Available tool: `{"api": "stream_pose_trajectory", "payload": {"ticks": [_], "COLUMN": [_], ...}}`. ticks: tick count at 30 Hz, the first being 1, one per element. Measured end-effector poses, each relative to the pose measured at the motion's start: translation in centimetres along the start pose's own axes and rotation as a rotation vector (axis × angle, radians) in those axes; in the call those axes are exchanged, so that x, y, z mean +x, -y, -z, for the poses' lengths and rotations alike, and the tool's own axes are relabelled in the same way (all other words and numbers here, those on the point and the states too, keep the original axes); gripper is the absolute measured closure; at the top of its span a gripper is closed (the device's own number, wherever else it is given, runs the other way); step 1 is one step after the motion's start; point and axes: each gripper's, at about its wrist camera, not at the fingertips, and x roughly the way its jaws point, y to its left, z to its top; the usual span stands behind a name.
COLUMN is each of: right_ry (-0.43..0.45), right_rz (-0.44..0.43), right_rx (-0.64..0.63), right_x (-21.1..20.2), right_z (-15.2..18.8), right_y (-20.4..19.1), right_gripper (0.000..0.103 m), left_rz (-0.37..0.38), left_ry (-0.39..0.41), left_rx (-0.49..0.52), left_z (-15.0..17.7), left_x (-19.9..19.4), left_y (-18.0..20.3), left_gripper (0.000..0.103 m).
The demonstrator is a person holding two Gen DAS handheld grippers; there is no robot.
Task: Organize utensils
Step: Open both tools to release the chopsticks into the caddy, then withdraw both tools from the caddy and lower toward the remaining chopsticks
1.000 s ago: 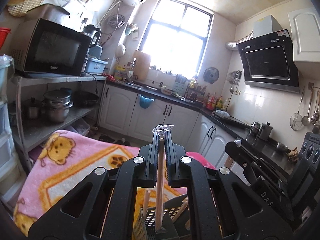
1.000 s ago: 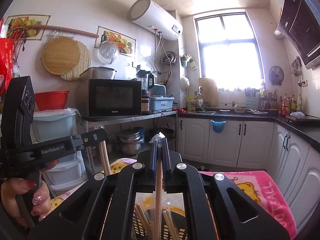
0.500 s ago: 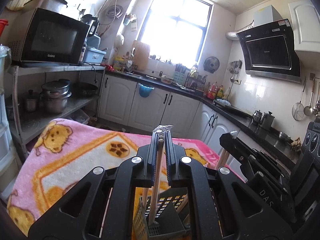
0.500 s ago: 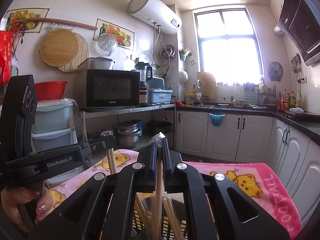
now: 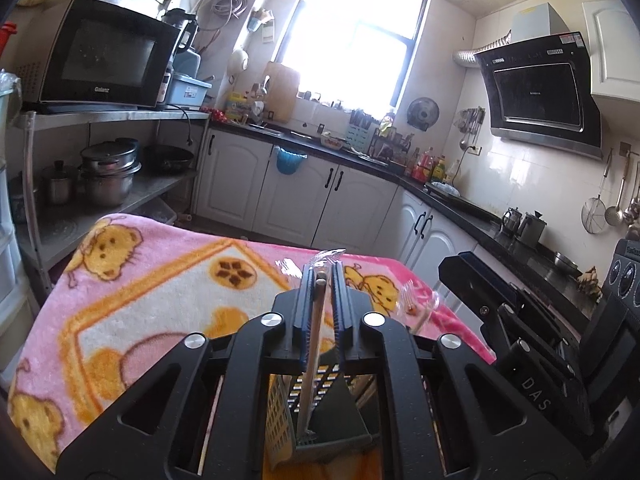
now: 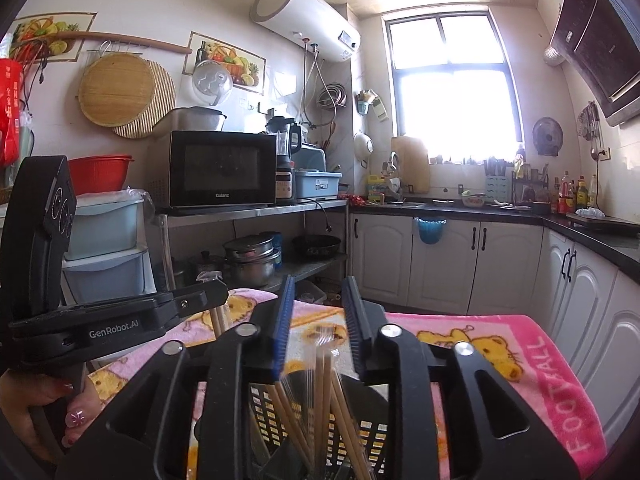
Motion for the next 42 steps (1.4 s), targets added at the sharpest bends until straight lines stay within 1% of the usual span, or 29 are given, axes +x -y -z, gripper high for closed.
{"api": "stream_pose_trajectory", "payload": {"ticks": [1,2,3,4,5,6,7,8,10,11,13,14,17,25,29,36,42], "right_ry": [0.001,0.001,0.0,-0.006,-0.011,-0.016,-0.028,-0.036,-0.06,-0.068,-0.081,-0.089,-0.111,-0.141,-0.151,-0.17,-0.205], "right_rz": [0.0,0.001,0.003,0.009,0.015,0.019,0.029,0.036,0.041,0.044,0.047,0.049,0.042,0.028,0.016,-0.009,-0.03], "right_rx": [0.0,-0.001,-0.003,-0.007,-0.008,-0.008,-0.003,0.004,0.021,0.028,0.037,0.042,0.059,0.073,0.066,0.042,0.034], "right_x": [-0.2,-0.4,-0.5,-0.7,-0.9,-1.0,-1.2,-1.4,-1.8,-2.1,-2.5,-2.7,-3.2,-4.9,-5.9,-7.7,-8.6], "right_z": [0.0,0.0,-0.1,-0.1,-0.1,0.0,0.0,0.1,0.2,0.3,0.4,0.5,0.6,0.6,0.8,1.4,2.4], "right_y": [0.0,0.0,0.0,0.0,0.0,0.1,0.2,0.3,0.5,0.6,0.7,0.8,1.0,1.0,0.6,-0.4,-1.1], "right_gripper": [0.069,0.068,0.067,0.063,0.06,0.058,0.056,0.053,0.049,0.047,0.045,0.044,0.043,0.042,0.041,0.041,0.041], "left_rz": [0.001,0.004,0.004,0.005,0.007,0.01,0.013,0.015,0.008,0.007,0.005,-0.002,-0.009,-0.019,-0.028,-0.037,-0.048], "left_ry": [-0.003,-0.006,-0.008,-0.011,-0.014,-0.018,-0.021,-0.023,-0.024,-0.026,-0.026,-0.025,-0.022,-0.02,-0.023,-0.038,-0.038], "left_rx": [0.0,0.001,-0.001,-0.003,-0.008,-0.015,-0.02,-0.028,-0.041,-0.046,-0.052,-0.054,-0.067,-0.093,-0.089,-0.096,-0.088], "left_z": [0.1,0.2,0.2,0.3,0.4,0.4,0.4,0.5,0.5,0.6,0.7,0.7,0.9,1.5,2.0,2.9,3.8], "left_x": [-0.1,-0.2,-0.4,-0.6,-0.8,-1.0,-1.1,-1.3,-1.7,-2.0,-2.5,-2.7,-3.5,-5.4,-6.2,-6.8,-7.4], "left_y": [0.0,-0.1,-0.1,-0.1,-0.2,-0.3,-0.4,-0.5,-0.8,-1.0,-1.1,-1.2,-1.4,-2.0,-2.1,-2.2,-2.0], "left_gripper": [0.091,0.089,0.083,0.074,0.07,0.063,0.058,0.057,0.044,0.041,0.031,0.028,0.011,0.011,0.011,0.011,0.011]}}
